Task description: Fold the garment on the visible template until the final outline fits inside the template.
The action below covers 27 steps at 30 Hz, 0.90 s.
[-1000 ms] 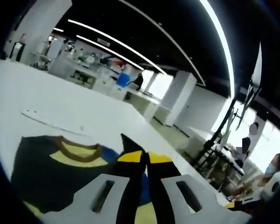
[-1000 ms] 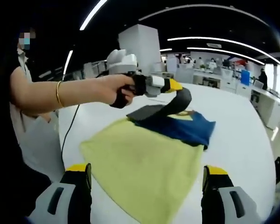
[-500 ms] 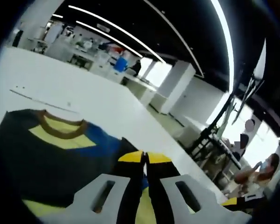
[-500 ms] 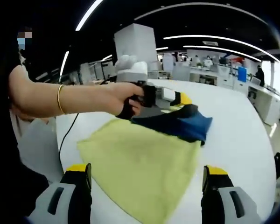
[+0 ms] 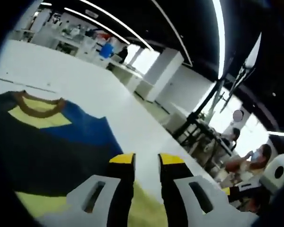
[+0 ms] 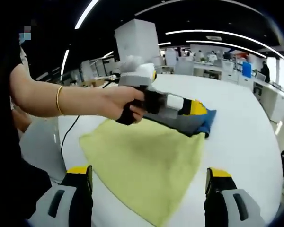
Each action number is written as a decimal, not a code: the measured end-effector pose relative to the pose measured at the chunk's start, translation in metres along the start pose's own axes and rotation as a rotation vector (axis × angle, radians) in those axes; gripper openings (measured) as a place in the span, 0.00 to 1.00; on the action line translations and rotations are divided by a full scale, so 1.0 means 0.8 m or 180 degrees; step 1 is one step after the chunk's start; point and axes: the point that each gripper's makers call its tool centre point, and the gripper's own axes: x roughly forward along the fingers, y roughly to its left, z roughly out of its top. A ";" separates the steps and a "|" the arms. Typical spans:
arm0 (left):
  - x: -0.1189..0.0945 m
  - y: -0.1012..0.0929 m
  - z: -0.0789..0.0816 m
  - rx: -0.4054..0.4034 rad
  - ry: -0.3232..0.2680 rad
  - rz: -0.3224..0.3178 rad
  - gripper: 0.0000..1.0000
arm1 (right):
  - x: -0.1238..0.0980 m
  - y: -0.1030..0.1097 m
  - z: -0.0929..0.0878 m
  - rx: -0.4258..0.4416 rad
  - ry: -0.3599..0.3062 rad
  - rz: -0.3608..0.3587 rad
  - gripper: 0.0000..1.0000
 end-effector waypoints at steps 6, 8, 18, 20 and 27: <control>-0.020 -0.010 0.019 0.0420 -0.0006 -0.0058 0.53 | -0.003 0.003 -0.002 -0.0071 0.0052 0.0086 0.99; -0.026 -0.013 0.023 0.0490 -0.0013 -0.0086 0.61 | -0.004 0.002 -0.004 -0.0084 0.0073 0.0091 0.99; -0.072 -0.016 0.025 0.1005 0.0128 -0.0077 0.93 | -0.011 0.000 -0.005 -0.0205 0.0163 0.0191 0.99; -0.083 -0.014 0.027 0.1046 0.0134 -0.0067 0.98 | -0.012 0.002 -0.005 -0.0236 0.0187 0.0224 0.99; -0.126 -0.006 0.025 0.1166 0.0182 -0.0001 0.99 | -0.013 0.008 -0.002 -0.0332 0.0247 0.0323 0.99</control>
